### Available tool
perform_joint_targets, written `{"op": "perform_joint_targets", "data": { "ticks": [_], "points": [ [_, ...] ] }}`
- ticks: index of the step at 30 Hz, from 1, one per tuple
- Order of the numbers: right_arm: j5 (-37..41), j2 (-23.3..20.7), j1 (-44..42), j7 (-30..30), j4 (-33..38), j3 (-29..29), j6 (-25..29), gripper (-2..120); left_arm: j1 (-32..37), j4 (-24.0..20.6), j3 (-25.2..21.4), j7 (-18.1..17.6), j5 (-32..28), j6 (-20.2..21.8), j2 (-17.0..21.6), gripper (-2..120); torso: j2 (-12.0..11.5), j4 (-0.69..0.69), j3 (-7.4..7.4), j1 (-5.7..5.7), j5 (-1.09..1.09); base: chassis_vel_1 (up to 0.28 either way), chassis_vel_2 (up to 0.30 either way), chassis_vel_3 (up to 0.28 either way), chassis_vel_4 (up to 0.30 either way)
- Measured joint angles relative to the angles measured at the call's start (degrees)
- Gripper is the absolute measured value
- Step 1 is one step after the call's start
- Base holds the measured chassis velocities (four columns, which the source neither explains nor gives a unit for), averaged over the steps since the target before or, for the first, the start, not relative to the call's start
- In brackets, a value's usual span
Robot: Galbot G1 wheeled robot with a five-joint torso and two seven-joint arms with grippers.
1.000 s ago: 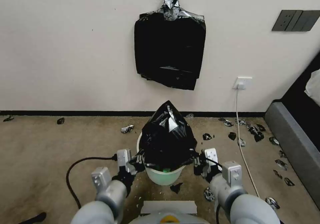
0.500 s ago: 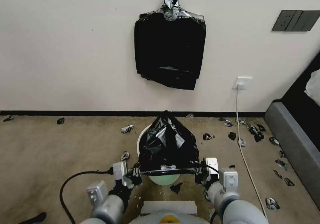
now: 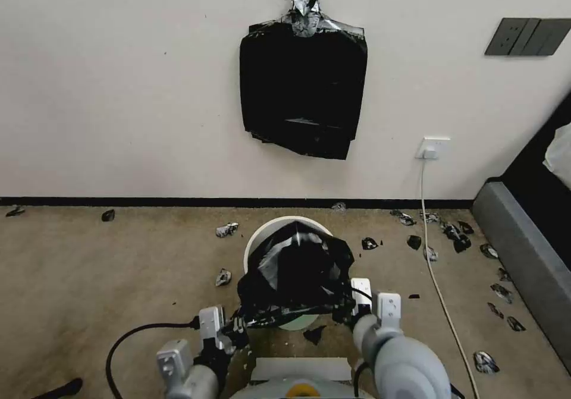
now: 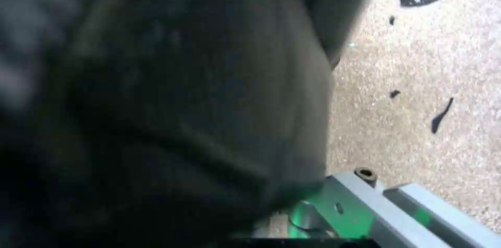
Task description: Place a trash bag onto the trash bin.
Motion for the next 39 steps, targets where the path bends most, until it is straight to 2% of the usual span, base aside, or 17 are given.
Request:
{"op": "perform_joint_targets", "data": {
  "ticks": [9,20,23,24,27,28,30,32,36,37,39],
  "points": [
    [1.8,-0.4,1.0,0.2,-0.8,-0.6,-0.2,0,-2.1,2.9,-1.4,0.1,-1.6,-0.3,0.4,0,0.0,0.00,0.00,0.00,0.00,0.000,0.000,0.000,0.000],
    [-0.4,-2.3,1.0,-2.5,-0.9,0.8,0.2,0,-2.8,2.9,-2.4,1.6,-3.2,-1.2,0.6,0,0.0,0.00,0.00,0.00,0.01,0.000,0.000,0.000,0.000],
    [-1.3,-2.5,0.8,-3.5,-1.1,0.9,0.3,0,-2.5,3.2,-2.5,1.8,-3.0,-1.2,0.4,12,0.0,0.00,0.00,0.00,0.01,0.000,0.000,0.000,0.000],
    [-1.3,-2.5,0.8,-3.5,-1.1,0.9,0.3,0,-2.5,3.2,-2.5,1.8,-3.0,-1.2,0.4,12,0.0,0.00,0.00,0.00,0.01,0.000,0.000,0.000,0.000],
    [-1.9,-3.0,0.1,-4.4,-0.4,1.0,0.2,13,-1.7,2.9,-2.9,1.9,-2.3,-1.0,0.1,27,0.0,0.00,0.00,0.00,0.00,0.000,0.000,0.000,0.000],
    [-1.9,-3.0,0.1,-4.4,-0.4,1.0,0.2,13,-1.7,2.9,-2.9,1.9,-2.3,-1.0,0.1,27,0.0,0.00,0.00,0.00,0.00,0.000,0.000,0.000,0.000],
    [-2.1,-3.6,-0.7,-4.5,0.4,1.1,-0.1,23,-0.6,2.1,-3.3,2.3,-1.5,-0.3,0.4,36,0.0,0.00,0.00,0.00,0.01,0.000,0.000,0.000,0.000],
    [-2.1,-3.8,-1.0,-4.5,0.6,1.1,-0.2,26,-0.2,1.8,-3.4,2.5,-1.2,-0.1,0.6,40,0.0,0.00,0.00,0.00,0.01,0.000,0.000,0.000,0.000],
    [-2.1,-4.6,-2.6,-4.5,2.4,1.4,-0.5,46,1.4,0.4,-4.4,3.4,0.5,0.4,0.8,60,0.0,0.00,0.00,0.00,0.01,0.000,0.000,0.000,0.000],
    [-2.1,-4.6,-2.6,-4.5,2.4,1.4,-0.5,46,1.4,0.4,-4.4,3.4,0.5,0.4,0.8,60,0.0,0.00,0.00,0.00,0.01,0.000,0.000,0.000,0.000],
    [-2.1,-5.1,-3.5,-4.5,3.6,1.8,-0.7,56,2.3,-0.4,-4.9,3.8,1.3,0.7,1.0,70,0.0,0.00,0.00,0.00,0.01,0.000,0.000,0.000,0.000]
  ]
}}
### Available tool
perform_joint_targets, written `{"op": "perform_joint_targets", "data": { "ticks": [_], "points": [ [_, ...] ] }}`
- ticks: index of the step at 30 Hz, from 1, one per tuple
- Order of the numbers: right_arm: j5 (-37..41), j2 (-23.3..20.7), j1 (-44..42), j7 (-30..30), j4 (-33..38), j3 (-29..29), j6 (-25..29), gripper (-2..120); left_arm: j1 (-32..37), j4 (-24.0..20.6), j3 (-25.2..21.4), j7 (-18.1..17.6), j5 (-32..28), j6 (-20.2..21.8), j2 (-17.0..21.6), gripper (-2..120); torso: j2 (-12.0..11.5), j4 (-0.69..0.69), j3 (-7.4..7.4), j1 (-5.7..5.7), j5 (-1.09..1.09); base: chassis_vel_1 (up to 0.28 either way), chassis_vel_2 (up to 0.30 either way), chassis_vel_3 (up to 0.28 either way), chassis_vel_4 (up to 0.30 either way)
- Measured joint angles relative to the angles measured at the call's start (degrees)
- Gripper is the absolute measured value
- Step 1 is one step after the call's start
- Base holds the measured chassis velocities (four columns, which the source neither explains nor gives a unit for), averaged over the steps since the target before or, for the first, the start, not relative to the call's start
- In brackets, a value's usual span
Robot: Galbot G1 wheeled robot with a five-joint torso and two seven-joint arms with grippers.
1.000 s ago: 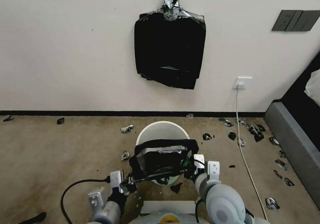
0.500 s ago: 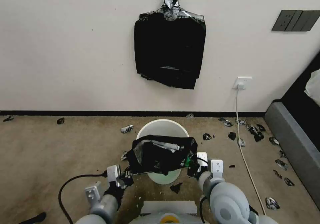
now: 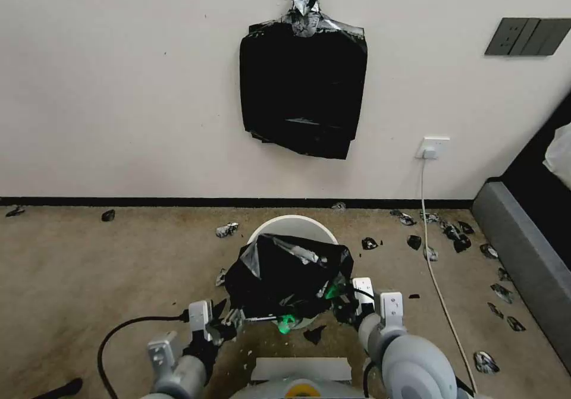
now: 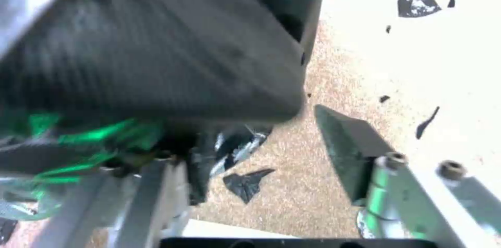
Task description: Place a trash bag onto the trash bin.
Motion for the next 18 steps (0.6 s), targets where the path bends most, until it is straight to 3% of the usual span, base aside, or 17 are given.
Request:
{"op": "perform_joint_targets", "data": {
  "ticks": [2,4,8,12,18],
  "points": [
    [0.0,-0.3,-0.4,0.0,0.4,0.2,-0.1,60,0.4,-0.2,-0.2,0.1,0.4,0.1,0.1,74,0.0,0.00,0.00,0.00,0.00,0.000,0.000,0.000,0.000],
    [0.0,-0.8,-1.3,0.0,1.3,0.7,-0.1,69,1.2,-0.5,-0.8,0.6,1.0,0.1,0.1,85,0.0,0.00,0.00,0.00,0.00,0.000,0.000,0.000,0.000],
    [-0.1,-1.2,-2.5,0.0,2.6,1.6,-0.1,84,2.2,-0.8,-1.8,1.1,1.6,0.1,0.1,97,0.0,0.00,0.00,0.00,0.00,0.000,0.000,0.000,0.000],
    [-0.5,-2.0,-4.4,0.0,4.3,2.3,-0.3,98,3.6,-1.5,-3.3,1.9,3.0,0.1,0.1,100,0.0,0.00,0.00,0.00,0.00,0.000,0.000,0.000,0.000],
    [-0.8,-3.0,-7.5,0.0,6.6,3.5,-0.5,100,5.5,-2.9,-4.3,3.1,4.8,0.4,-0.1,100,0.0,0.00,0.00,0.00,0.00,0.000,0.000,0.000,0.000]
  ]
}}
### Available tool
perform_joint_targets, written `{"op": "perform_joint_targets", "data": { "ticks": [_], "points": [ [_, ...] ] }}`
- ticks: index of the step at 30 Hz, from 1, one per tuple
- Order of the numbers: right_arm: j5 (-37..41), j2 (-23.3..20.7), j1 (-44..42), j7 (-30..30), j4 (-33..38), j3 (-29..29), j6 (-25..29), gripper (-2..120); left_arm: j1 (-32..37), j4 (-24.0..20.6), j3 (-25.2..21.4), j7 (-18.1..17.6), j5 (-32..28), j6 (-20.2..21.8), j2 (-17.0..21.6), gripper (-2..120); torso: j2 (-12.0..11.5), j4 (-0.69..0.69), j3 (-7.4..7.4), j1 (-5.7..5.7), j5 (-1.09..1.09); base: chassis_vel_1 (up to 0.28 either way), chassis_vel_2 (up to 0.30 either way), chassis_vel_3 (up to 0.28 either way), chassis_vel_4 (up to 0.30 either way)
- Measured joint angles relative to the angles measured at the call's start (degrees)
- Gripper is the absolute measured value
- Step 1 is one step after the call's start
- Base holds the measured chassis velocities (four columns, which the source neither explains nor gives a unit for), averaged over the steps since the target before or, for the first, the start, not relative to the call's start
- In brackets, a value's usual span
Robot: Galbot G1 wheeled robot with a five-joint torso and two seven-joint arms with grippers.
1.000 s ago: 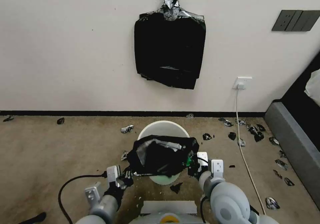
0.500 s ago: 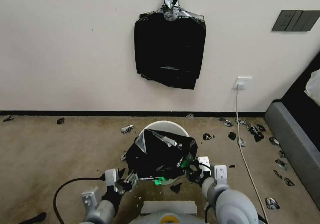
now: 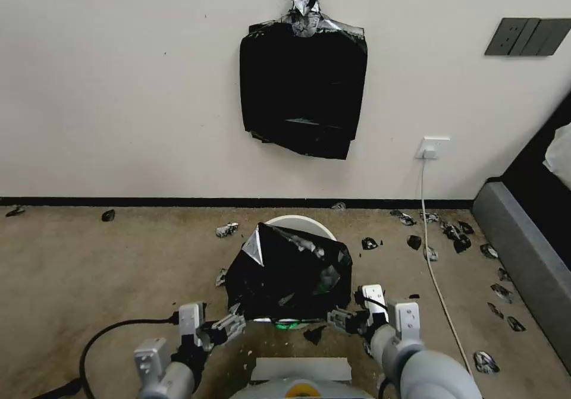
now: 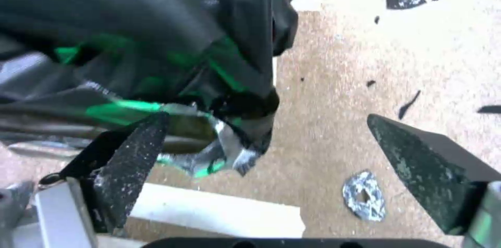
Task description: Place a trash bag onto the trash bin.
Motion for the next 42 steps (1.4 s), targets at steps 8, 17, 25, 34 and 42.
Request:
{"op": "perform_joint_targets", "data": {
  "ticks": [8,17,25,34,42],
  "points": [
    [-3.9,-2.2,-5.9,-3.7,4.6,4.3,0.2,100,3.4,-1.6,-2.5,2.9,6.2,-2.8,-1.9,100,0.0,0.00,0.00,0.00,0.00,0.000,0.000,0.000,0.000],
    [-12.3,-4.5,-12.5,-15.4,8.7,16.2,3.6,100,9.4,-5.1,-10.7,12.0,14.9,-7.7,-7.5,100,0.0,0.00,0.00,0.00,0.00,0.000,0.000,0.000,0.000],
    [-12.3,-5.3,-11.1,-16.4,8.7,16.9,4.4,100,16.0,-7.3,-13.7,19.7,16.8,-9.4,-5.1,100,0.0,-0.01,0.00,0.00,0.00,0.000,0.000,0.000,0.000],
    [-5.5,-8.8,1.4,-32.3,6.7,21.9,6.8,100,16.1,-7.1,-18.6,19.5,16.4,-16.5,-10.1,100,0.0,0.01,0.00,0.00,0.00,0.000,0.000,0.000,0.000],
    [1.4,-11.3,24.8,-46.2,-11.2,16.2,-2.7,100,10.6,-2.8,-19.3,20.4,23.6,-21.7,-15.7,100,0.0,-0.02,0.01,0.00,0.03,0.000,0.000,0.000,0.000]
  ]
}}
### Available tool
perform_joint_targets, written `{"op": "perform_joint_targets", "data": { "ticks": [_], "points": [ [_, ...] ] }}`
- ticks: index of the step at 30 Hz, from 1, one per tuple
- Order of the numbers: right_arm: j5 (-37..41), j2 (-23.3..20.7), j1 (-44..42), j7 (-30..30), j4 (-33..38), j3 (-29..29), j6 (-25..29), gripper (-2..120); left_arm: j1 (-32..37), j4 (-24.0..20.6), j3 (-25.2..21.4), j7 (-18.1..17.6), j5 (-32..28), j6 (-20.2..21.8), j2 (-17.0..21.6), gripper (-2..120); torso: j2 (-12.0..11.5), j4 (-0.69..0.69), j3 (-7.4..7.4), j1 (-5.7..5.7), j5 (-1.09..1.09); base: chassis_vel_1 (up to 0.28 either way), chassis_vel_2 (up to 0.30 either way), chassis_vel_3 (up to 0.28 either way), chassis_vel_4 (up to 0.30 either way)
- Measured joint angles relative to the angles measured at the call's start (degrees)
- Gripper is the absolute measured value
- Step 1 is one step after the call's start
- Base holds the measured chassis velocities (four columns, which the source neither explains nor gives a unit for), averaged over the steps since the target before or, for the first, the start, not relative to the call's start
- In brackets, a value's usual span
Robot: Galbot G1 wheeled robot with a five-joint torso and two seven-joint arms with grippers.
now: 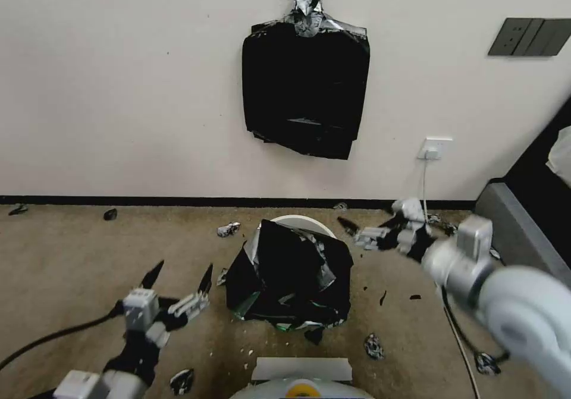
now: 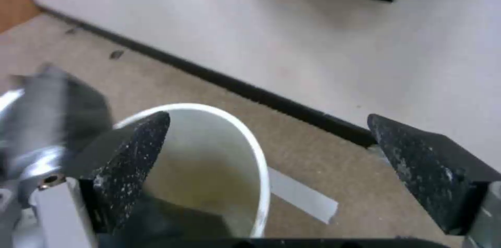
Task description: Place a trash bag onto the trash bin.
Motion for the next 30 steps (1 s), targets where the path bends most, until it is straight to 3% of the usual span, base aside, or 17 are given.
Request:
{"op": "perform_joint_targets", "data": {
  "ticks": [4,5,7,11,13,17,23,30],
  "points": [
    [-0.1,0.3,13.1,-4.9,-9.2,-10.1,-1.4,100,0.8,1.3,-1.6,0.6,2.3,-2.3,-0.9,100,0.0,0.07,0.00,0.00,-0.02,0.000,0.000,0.000,0.000],
    [-0.1,0.3,13.1,-4.9,-9.2,-10.1,-1.4,100,0.8,1.3,-1.6,0.6,2.3,-2.3,-0.9,100,0.0,0.07,0.00,0.00,-0.02,0.000,0.000,0.000,0.000],
    [-0.5,2.6,24.0,-9.0,-16.8,-20.9,-2.5,100,1.1,1.7,-2.3,1.2,3.4,-3.1,-1.0,100,0.0,0.01,0.01,0.00,-0.01,0.000,0.000,0.000,0.000],
    [-1.9,4.1,29.7,-11.4,-21.0,-26.7,-2.6,100,1.1,1.9,-2.4,1.5,4.6,-3.3,-1.1,100,0.0,0.02,0.00,0.00,-0.05,0.000,0.000,0.000,0.000],
    [-7.5,7.4,36.2,-17.1,-29.1,-33.3,-2.4,100,0.9,2.2,-2.2,1.7,5.7,-3.4,-1.7,100,0.0,0.04,0.01,0.00,-0.05,0.000,0.000,0.000,0.000],
    [-12.2,10.1,38.6,-22.8,-34.4,-37.0,-1.7,100,0.0,1.7,-3.7,2.0,4.2,-2.2,-3.0,100,0.0,0.02,0.00,0.00,-0.04,0.000,0.000,0.000,0.000],
    [-14.8,11.8,40.3,-25.0,-38.1,-41.2,-0.1,100,0.3,1.5,-4.7,2.0,2.2,-1.2,-3.3,100,0.0,0.01,0.00,0.00,-0.05,0.000,0.000,0.000,0.000],
    [-15.1,13.4,41.1,-25.6,-40.0,-43.4,0.7,80,1.3,0.8,-4.8,1.9,0.2,-0.6,-3.6,100,0.0,0.02,0.00,0.00,-0.04,0.000,0.000,0.000,0.000]
  ]
}}
